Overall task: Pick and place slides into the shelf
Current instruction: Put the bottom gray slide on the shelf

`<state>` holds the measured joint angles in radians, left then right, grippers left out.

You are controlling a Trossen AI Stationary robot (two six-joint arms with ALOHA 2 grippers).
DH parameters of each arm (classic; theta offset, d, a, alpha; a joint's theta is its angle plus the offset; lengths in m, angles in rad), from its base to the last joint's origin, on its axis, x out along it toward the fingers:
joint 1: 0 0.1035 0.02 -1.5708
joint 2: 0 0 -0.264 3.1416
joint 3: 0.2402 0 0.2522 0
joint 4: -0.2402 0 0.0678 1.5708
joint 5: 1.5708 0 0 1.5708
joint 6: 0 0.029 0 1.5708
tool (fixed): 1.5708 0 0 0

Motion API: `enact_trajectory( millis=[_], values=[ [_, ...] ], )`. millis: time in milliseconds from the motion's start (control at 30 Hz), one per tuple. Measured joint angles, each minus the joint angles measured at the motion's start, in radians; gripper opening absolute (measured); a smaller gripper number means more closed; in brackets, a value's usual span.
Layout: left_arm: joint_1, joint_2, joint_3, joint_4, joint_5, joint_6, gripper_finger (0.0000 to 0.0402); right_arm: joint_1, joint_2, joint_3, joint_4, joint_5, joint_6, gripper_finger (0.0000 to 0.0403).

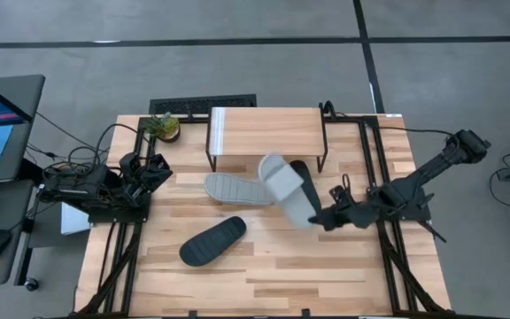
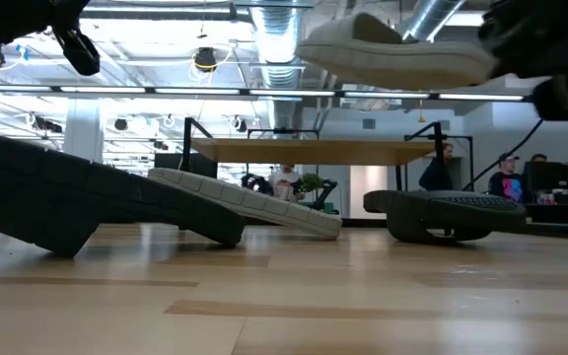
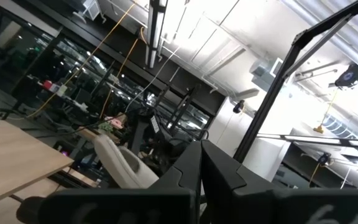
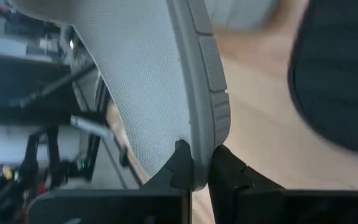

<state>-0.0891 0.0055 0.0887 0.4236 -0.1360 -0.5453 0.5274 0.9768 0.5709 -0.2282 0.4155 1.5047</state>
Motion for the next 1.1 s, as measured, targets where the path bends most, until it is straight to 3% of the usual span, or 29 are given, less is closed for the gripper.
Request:
enact_trajectory(
  millis=[233, 567, 733, 1100],
  values=[
    [0.0, 0.0, 0.0, -0.014, 0.0, 0.0, 0.0, -0.154, 0.035, 0.141, -0.023, -0.03, -0.193, 0.0017],
    [0.0, 0.0, 0.0, -0.036, 0.0, 0.002, 0.0, -0.329, 0.071, 0.348, -0.247, -0.114, -0.301, 0.0017],
    [0.0, 0.0, 0.0, -0.068, -0.001, 0.06, 0.0, -0.416, 0.071, 0.402, -0.301, -0.151, -0.263, 0.0017],
    [0.0, 0.0, 0.0, -0.079, -0.002, 0.119, 0.0, -0.54, 0.073, 0.432, -0.352, -0.254, -0.014, 0.0015]
  ],
)
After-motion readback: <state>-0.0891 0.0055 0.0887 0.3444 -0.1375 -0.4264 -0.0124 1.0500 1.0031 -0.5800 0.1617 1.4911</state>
